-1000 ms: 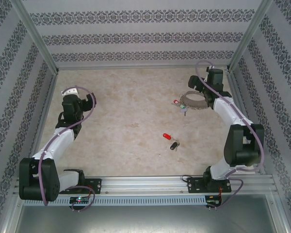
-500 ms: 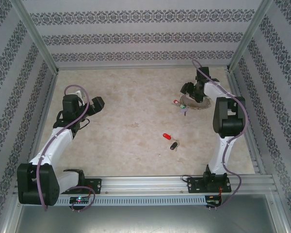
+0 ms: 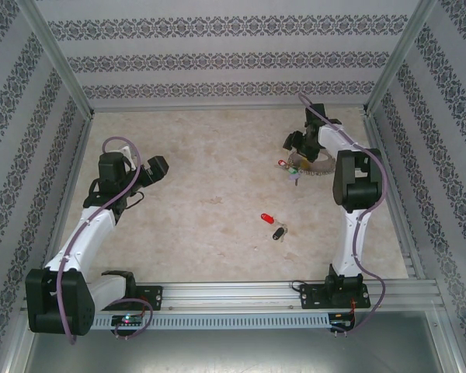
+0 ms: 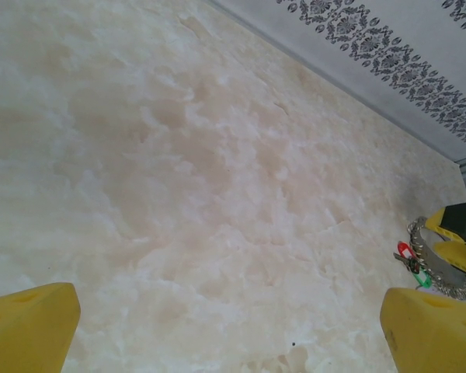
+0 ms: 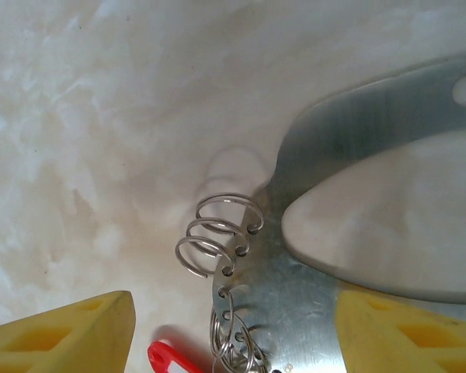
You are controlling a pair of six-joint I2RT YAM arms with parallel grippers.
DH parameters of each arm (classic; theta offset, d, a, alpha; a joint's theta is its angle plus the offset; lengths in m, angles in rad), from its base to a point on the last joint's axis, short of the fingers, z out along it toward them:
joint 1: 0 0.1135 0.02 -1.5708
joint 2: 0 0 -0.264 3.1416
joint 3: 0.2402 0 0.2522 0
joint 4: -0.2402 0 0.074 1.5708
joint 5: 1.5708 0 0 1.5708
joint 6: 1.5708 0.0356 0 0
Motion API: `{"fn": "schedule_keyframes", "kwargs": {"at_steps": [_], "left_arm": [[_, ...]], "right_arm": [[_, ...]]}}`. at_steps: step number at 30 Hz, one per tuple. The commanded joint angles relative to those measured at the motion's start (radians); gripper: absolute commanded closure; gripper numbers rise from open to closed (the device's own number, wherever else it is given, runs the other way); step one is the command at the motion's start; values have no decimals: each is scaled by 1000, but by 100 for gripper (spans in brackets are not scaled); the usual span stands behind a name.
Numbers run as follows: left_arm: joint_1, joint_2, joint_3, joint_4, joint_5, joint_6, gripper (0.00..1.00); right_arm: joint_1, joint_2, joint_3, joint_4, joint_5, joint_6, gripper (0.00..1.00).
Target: Put the keys on the keyring
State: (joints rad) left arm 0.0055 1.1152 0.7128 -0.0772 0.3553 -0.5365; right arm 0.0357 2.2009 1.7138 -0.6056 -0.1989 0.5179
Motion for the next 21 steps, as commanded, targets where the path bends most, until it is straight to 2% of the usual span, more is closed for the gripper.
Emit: {"fn": "schedule_keyframes", "kwargs": {"at_steps": [1, 8, 12, 21], "left_arm": [[-13, -25, -8, -35, 23, -10, 0], [-15, -45, -5, -59, 17, 0, 0], [-15, -41, 2, -60, 17, 0, 0], [-16, -40, 26, -76, 25, -7, 0]], "right_arm": [[6, 42, 75, -63, 21, -8, 31], [31, 67, 83, -82, 21, -31, 32], [63, 60, 61, -76, -29, -61, 32], [189, 32, 4, -69, -136, -102, 32]]}}
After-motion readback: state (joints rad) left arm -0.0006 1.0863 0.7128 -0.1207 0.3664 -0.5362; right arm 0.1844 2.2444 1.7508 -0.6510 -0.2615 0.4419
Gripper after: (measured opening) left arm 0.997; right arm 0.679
